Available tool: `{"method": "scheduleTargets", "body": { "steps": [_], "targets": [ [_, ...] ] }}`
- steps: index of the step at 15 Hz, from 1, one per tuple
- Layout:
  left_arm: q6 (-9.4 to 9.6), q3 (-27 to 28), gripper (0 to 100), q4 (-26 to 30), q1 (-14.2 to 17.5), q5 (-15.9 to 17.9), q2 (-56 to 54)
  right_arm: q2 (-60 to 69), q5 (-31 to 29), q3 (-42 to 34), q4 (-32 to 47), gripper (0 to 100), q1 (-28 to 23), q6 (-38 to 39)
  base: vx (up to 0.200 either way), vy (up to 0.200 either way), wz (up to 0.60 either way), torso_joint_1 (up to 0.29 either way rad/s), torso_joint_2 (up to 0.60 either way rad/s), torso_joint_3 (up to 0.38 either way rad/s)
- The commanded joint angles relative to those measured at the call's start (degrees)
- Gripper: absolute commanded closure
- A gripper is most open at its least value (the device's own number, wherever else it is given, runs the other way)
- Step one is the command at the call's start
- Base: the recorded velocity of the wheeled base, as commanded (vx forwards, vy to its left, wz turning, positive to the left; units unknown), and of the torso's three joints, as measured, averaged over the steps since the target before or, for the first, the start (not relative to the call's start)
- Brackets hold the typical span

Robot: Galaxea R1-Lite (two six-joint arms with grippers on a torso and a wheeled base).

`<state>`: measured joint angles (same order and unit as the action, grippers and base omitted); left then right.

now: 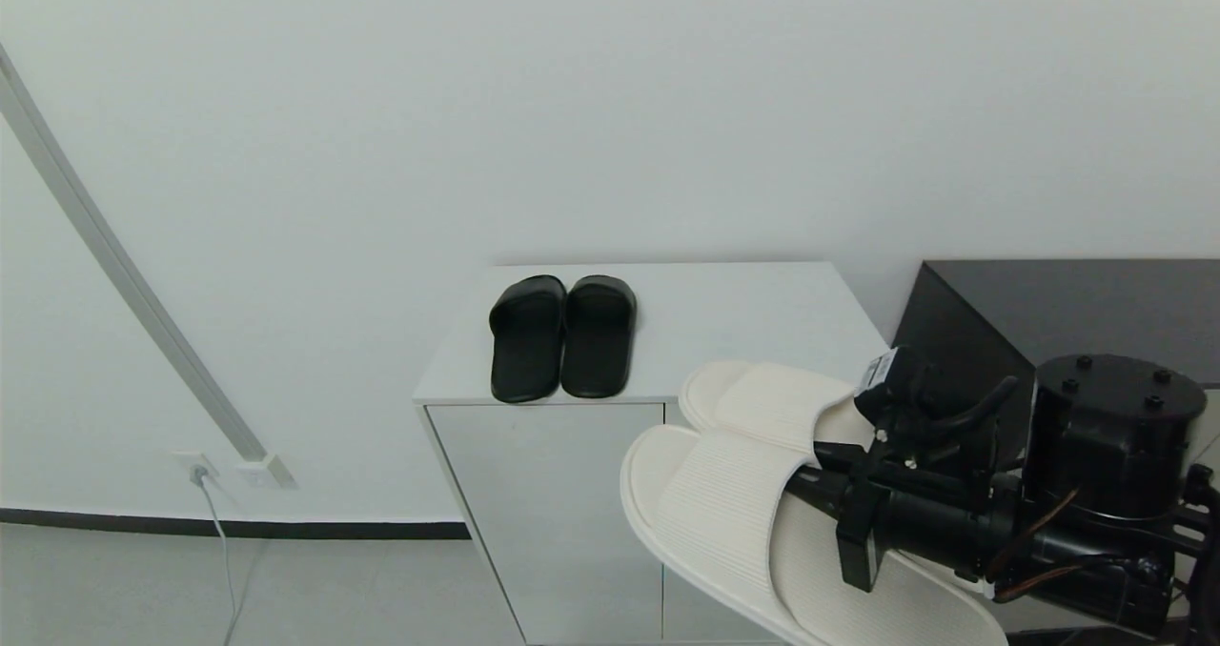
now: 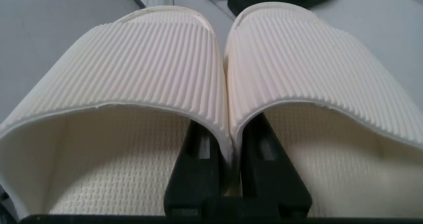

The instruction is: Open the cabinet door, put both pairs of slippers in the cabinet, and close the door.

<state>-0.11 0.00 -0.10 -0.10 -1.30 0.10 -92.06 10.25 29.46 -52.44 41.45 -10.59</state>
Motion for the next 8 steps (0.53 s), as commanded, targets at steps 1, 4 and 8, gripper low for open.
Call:
{"method": "scheduleTargets", "body": {
  "steps": [1,4,8],
  "targets": [
    [0.02,0.0,100,0.0,0.0,0.0,0.0,-0.8,0.1,-1.1,-0.8,100,-0.3,0.4,0.0,0.0,0.0,-0.144,0.34,0.188],
    [-0.68,0.0,100,0.0,0.0,0.2,0.0,-1.6,0.4,-2.6,-2.8,100,-0.6,0.6,0.0,0.0,0.0,-0.162,0.38,0.214],
    [-0.94,0.0,0,0.0,0.0,0.1,0.0,-9.4,2.0,-3.4,-7.1,100,-2.0,0.7,0.0,0.0,0.0,-0.207,0.49,0.277]
  ]
}}
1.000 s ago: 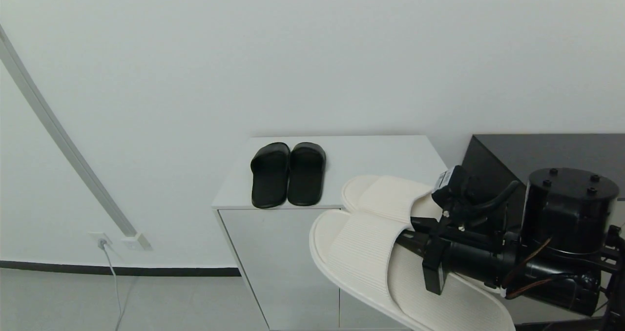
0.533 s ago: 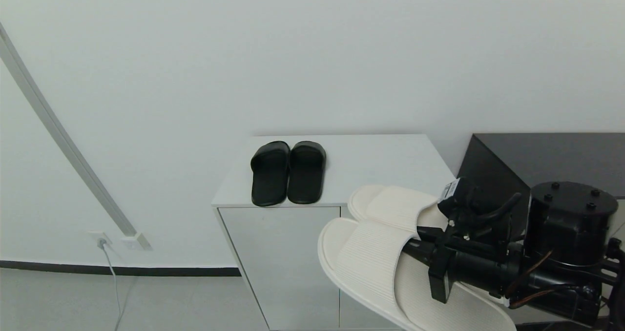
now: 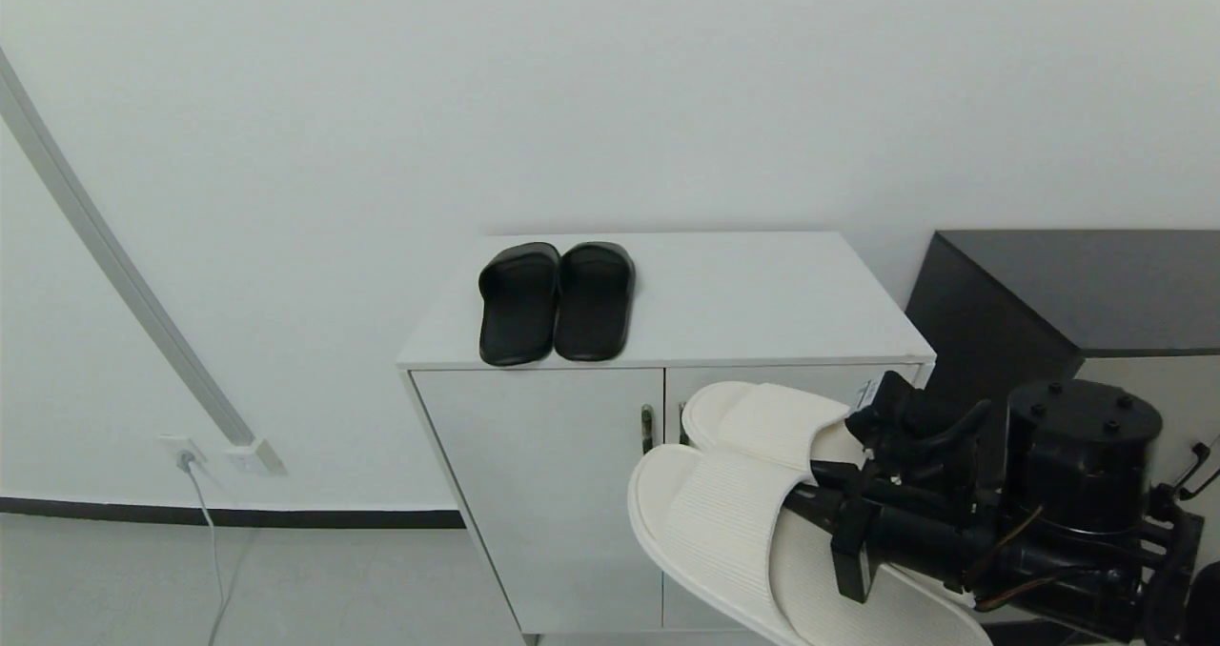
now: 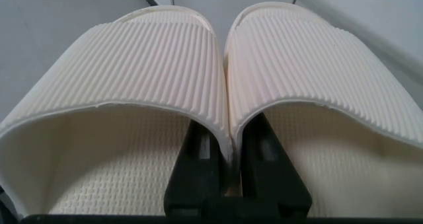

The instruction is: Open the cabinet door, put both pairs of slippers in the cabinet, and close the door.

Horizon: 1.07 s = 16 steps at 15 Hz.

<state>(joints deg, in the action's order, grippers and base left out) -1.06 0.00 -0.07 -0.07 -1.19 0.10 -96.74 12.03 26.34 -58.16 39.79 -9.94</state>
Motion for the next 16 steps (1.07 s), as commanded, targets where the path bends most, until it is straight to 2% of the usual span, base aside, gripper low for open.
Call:
{"method": "scheduleTargets", "body": {
  "steps": [1,4,5,14,16],
  "targets": [
    [0.01,0.0,0,0.0,0.0,0.0,0.0,-8.0,0.2,-1.6,-4.9,100,-0.4,0.1,0.0,0.0,0.0,-0.237,0.55,0.32],
    [0.01,0.0,0,0.0,0.0,0.0,0.0,-14.8,-0.2,-3.5,-18.0,100,-0.2,-0.3,0.0,0.0,0.0,-0.222,0.55,0.323],
    [0.01,0.0,0,0.0,0.0,0.0,0.0,-14.8,-0.2,-4.5,-20.0,100,-0.2,-0.3,0.0,0.0,0.0,-0.212,0.53,0.315],
    [0.09,0.0,0,0.0,0.0,0.1,0.0,-7.8,-0.6,-7.5,-19.8,100,1.6,-0.4,0.0,0.0,0.0,-0.184,0.51,0.323],
    [0.71,0.0,0,0.0,0.0,0.2,0.0,-7.1,-0.6,-8.2,-19.6,100,1.6,-1.6,0.0,0.0,0.0,-0.144,0.48,0.325]
  ]
}}
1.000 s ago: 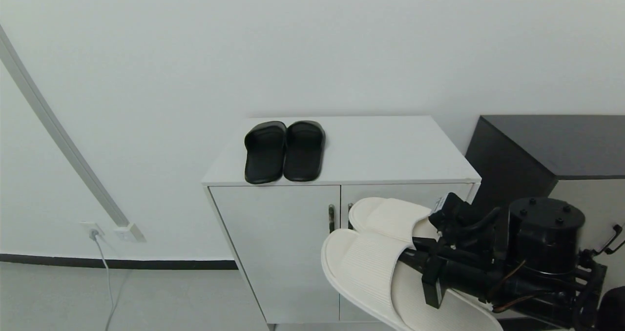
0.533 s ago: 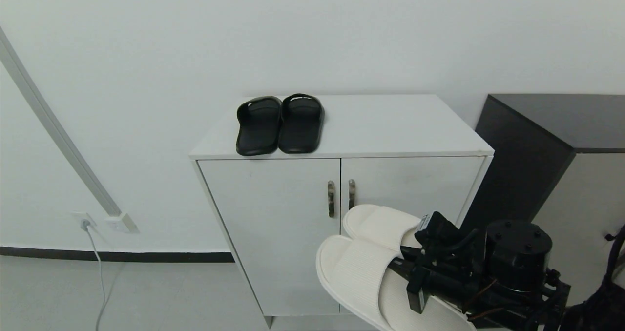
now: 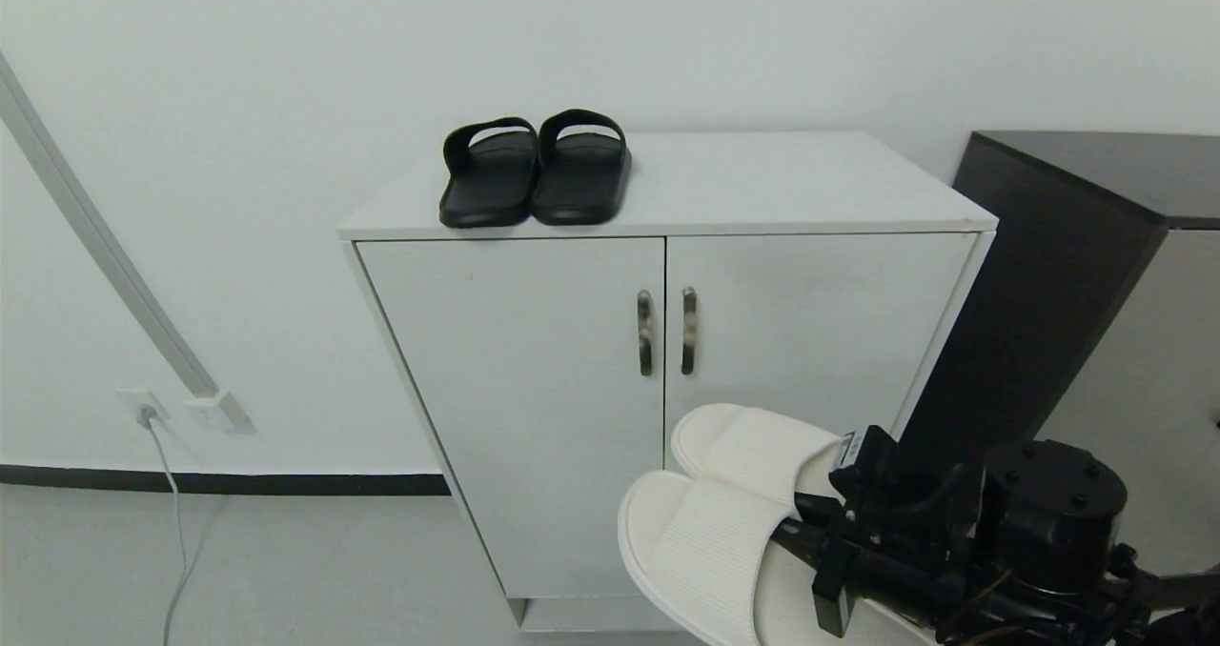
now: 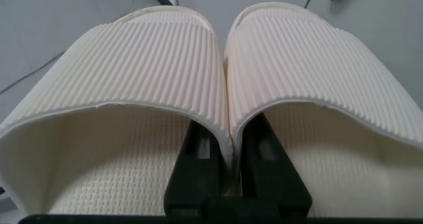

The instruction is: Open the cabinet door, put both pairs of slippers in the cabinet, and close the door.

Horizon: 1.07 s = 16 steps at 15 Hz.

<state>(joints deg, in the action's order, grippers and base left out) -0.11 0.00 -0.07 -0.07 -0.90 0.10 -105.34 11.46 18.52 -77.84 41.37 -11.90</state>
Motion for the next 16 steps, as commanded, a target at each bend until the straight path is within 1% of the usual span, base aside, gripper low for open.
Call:
{"method": "scheduleTargets", "body": {
  "steps": [1,6,11,13,16],
  "targets": [
    [0.64,0.0,0,0.1,0.0,0.1,0.0,1.8,0.0,-0.4,0.0,100,0.1,-1.2,0.0,0.0,0.0,-0.124,0.47,0.334],
    [0.64,0.0,0,0.1,0.0,0.1,0.0,2.4,0.0,-0.5,0.1,100,0.6,-1.3,0.0,0.0,0.0,-0.102,0.46,0.348],
    [0.55,0.0,0,0.1,0.0,0.1,0.0,2.5,0.1,-0.8,0.0,100,0.7,-1.3,0.0,0.0,0.0,-0.036,0.44,0.399],
    [0.55,0.0,0,0.1,0.0,0.1,0.0,2.6,0.0,-0.9,0.0,100,0.7,-1.3,0.0,0.0,0.0,0.002,0.22,0.212],
    [0.55,0.0,0,0.1,0.0,0.1,0.0,2.6,0.0,-1.0,0.0,100,0.8,-1.3,0.0,0.0,0.0,0.002,0.05,0.05]
  ]
}}
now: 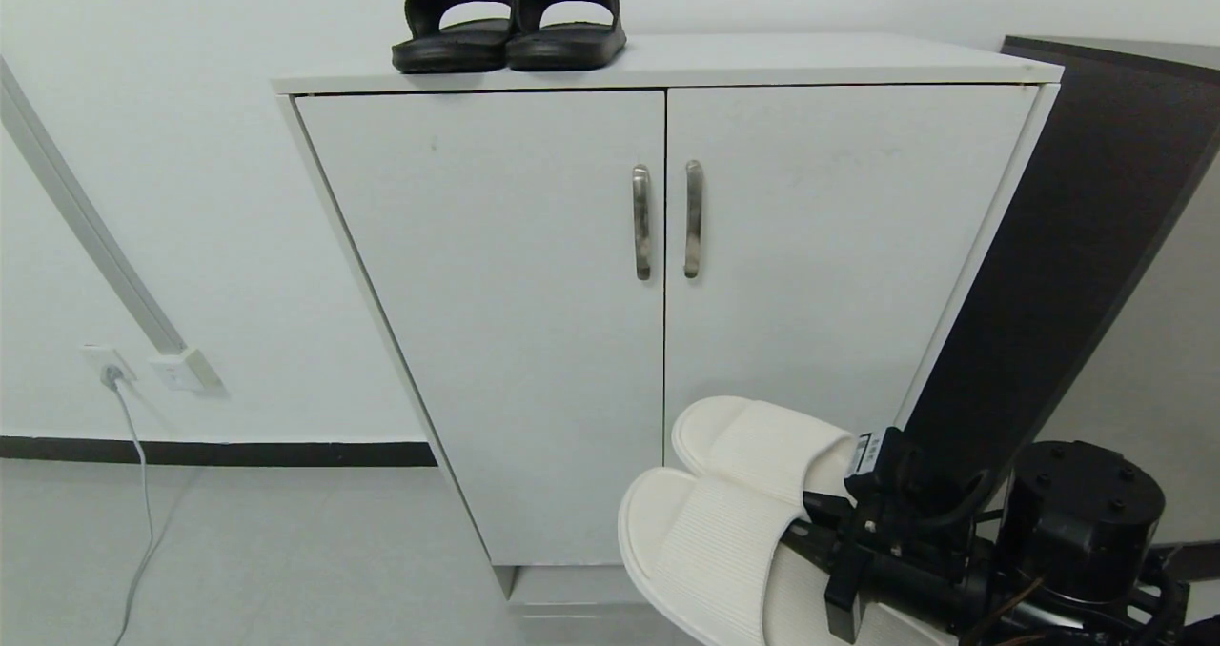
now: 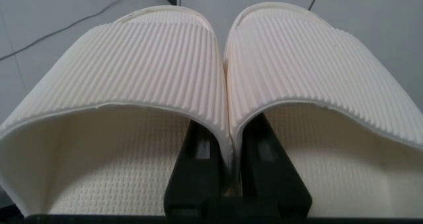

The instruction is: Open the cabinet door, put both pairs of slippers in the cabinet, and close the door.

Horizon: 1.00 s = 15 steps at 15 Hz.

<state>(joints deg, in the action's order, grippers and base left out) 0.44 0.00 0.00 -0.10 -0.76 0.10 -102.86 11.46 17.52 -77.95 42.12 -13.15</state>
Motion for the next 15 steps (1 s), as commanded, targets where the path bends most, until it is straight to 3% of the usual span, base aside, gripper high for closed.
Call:
{"method": "scheduleTargets", "body": {
  "steps": [1,7,8,10,11,13,15],
  "targets": [
    [0.0,0.0,0,0.0,0.0,0.0,0.0,0.2,0.0,-0.1,-0.2,100,0.1,0.0,0.0,0.0,0.0,0.0,0.0,0.0],
    [0.09,0.1,0,0.0,0.0,0.0,0.1,0.2,-0.5,-1.3,0.1,100,0.5,-1.1,0.0,0.0,0.0,0.0,0.0,0.0],
    [1.32,0.1,0,0.0,-0.1,0.0,1.6,1.1,-3.1,-0.6,2.4,100,1.6,-0.2,0.0,0.0,0.0,0.0,0.0,0.0],
    [5.71,0.4,0,-0.2,-0.2,0.7,5.9,4.8,-4.4,1.9,11.4,100,3.1,3.4,0.0,0.0,0.0,0.0,0.0,0.0],
    [5.71,1.1,0,-0.4,-0.2,1.5,7.0,5.7,-4.4,2.5,13.4,100,3.3,3.8,0.0,0.0,0.0,0.0,0.0,0.0],
    [0.18,12.1,0,-0.4,-0.3,6.4,16.0,6.9,-4.3,2.9,15.6,100,3.4,3.8,0.0,0.0,0.0,0.0,0.0,0.0],
    [-0.35,18.5,0,-0.8,-0.3,13.8,30.7,6.9,-4.2,2.8,15.6,100,3.4,3.8,0.0,0.0,0.0,0.0,0.0,0.0]
  ]
}}
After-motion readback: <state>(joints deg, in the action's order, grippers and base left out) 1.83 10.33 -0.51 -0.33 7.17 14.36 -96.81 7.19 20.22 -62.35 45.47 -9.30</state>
